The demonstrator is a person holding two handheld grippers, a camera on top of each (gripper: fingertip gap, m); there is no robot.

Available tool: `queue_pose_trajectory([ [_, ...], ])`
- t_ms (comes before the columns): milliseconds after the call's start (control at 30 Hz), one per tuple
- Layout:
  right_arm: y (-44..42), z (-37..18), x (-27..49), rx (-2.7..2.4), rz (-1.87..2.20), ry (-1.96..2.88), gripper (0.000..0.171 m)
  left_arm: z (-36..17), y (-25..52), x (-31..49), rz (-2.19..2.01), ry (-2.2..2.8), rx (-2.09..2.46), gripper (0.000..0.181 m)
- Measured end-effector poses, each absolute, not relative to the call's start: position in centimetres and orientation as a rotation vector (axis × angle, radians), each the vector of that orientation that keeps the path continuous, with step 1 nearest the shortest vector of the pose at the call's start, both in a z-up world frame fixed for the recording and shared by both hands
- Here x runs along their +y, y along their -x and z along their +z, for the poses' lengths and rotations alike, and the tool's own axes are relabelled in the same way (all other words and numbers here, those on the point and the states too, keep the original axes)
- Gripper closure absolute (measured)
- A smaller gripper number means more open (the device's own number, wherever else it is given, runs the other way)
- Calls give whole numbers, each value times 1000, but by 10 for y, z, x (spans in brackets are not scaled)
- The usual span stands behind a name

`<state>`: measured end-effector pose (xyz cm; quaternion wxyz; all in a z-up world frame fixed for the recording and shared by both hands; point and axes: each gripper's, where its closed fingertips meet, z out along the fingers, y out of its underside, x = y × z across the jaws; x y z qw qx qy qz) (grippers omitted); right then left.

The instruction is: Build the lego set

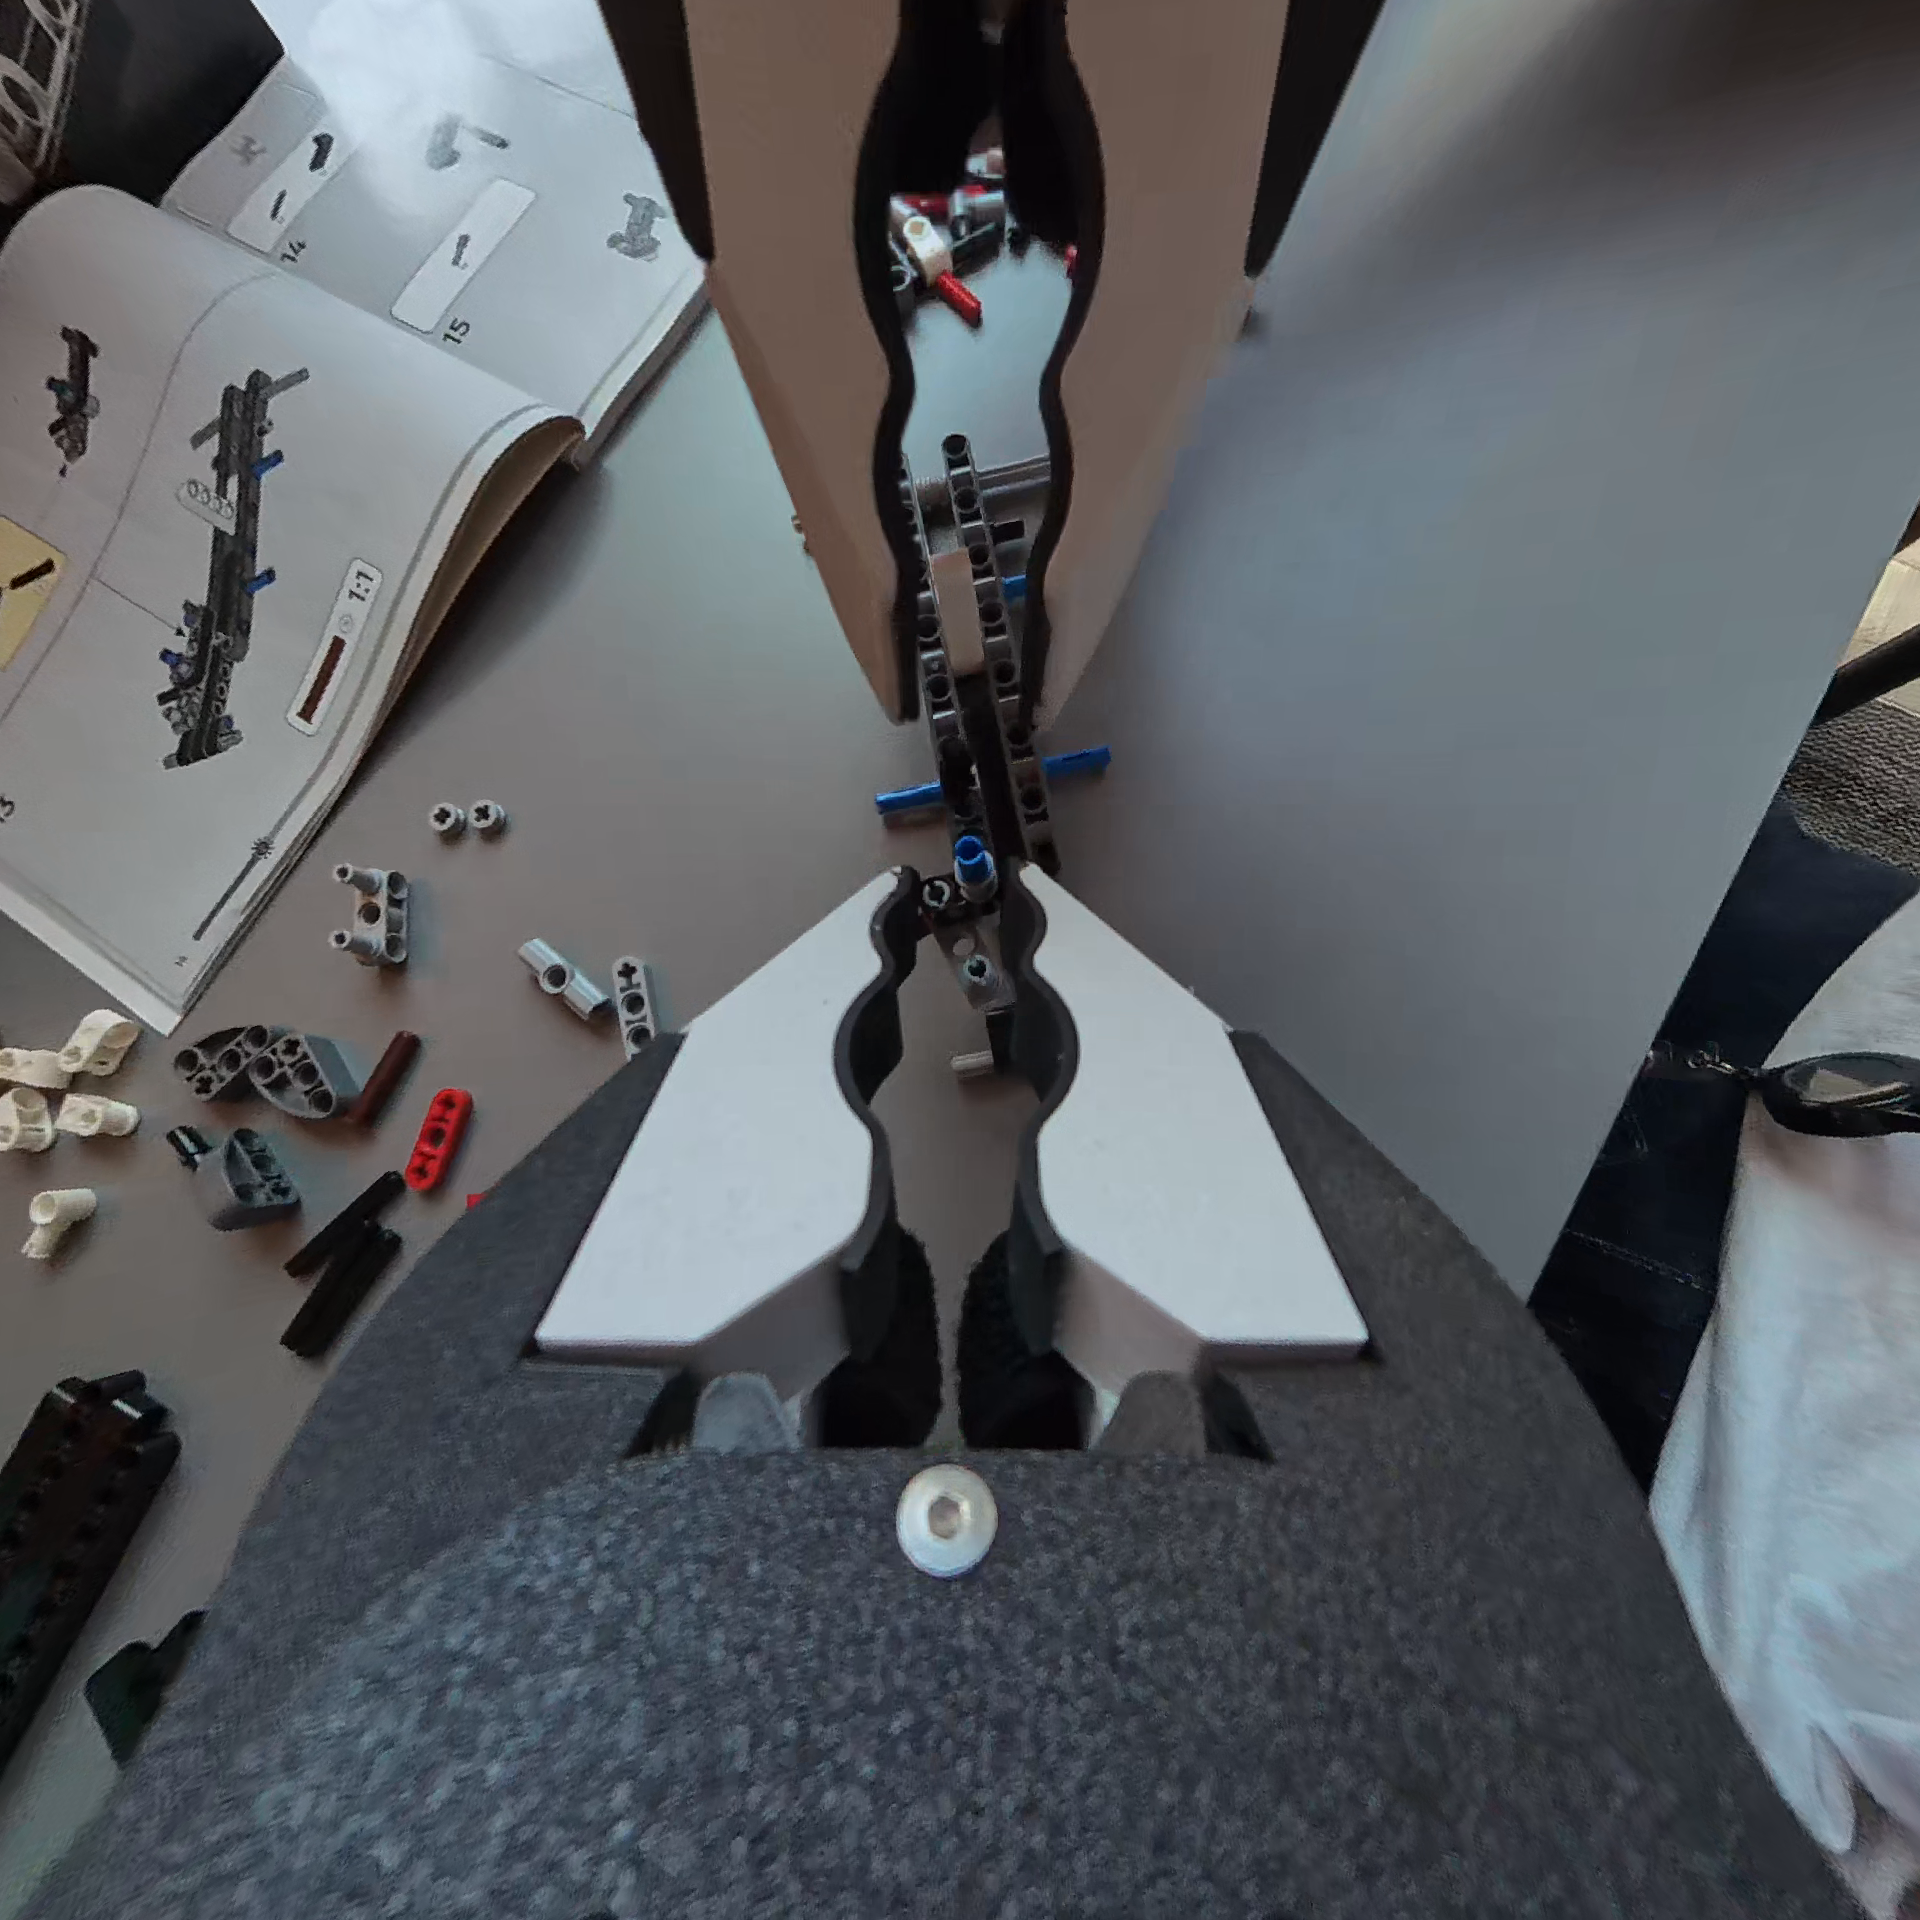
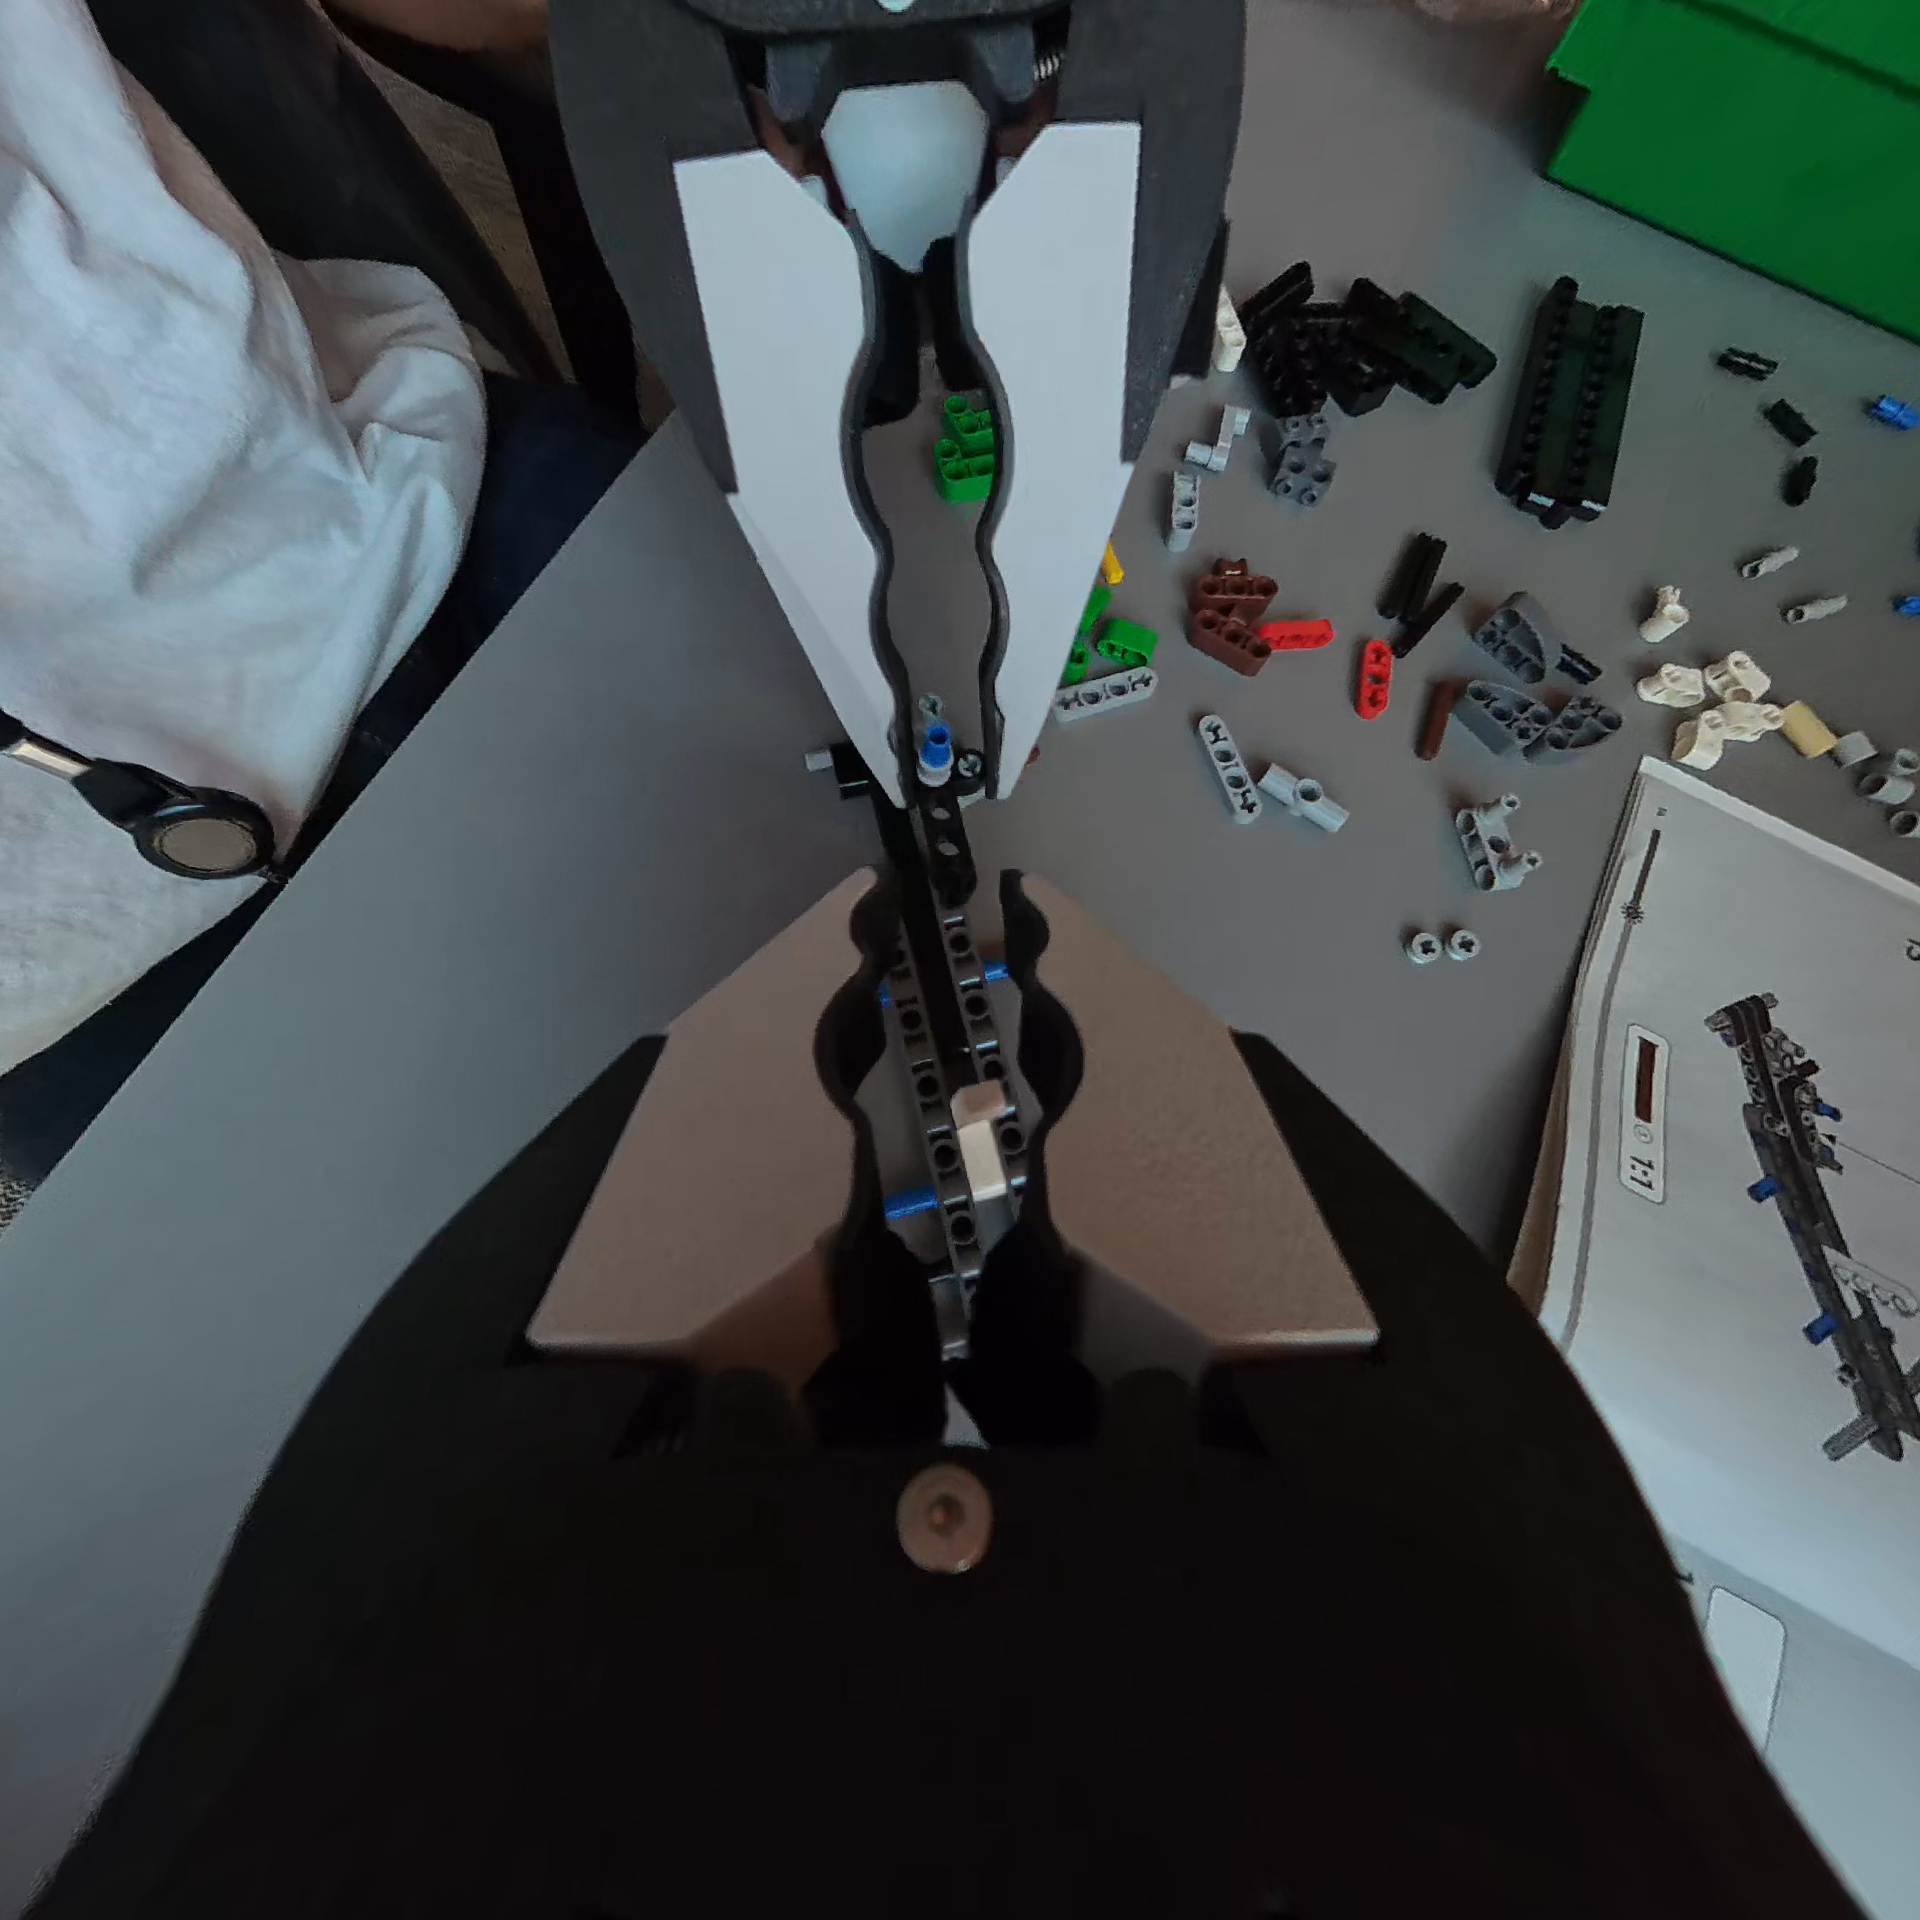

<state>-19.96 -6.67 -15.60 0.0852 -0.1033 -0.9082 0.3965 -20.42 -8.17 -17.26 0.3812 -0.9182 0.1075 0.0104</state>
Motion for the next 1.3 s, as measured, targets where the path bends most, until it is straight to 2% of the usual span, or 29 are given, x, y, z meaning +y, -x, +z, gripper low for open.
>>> queue_pose_trajectory([
  [100,206,-166,-67,-2684,1076,271,170,-175,206,-79,33,2364,261,168],
  [1300,210,-184,-60,-2791,1043,345,170,-191,205,-74,-60,2395,192,168],
])
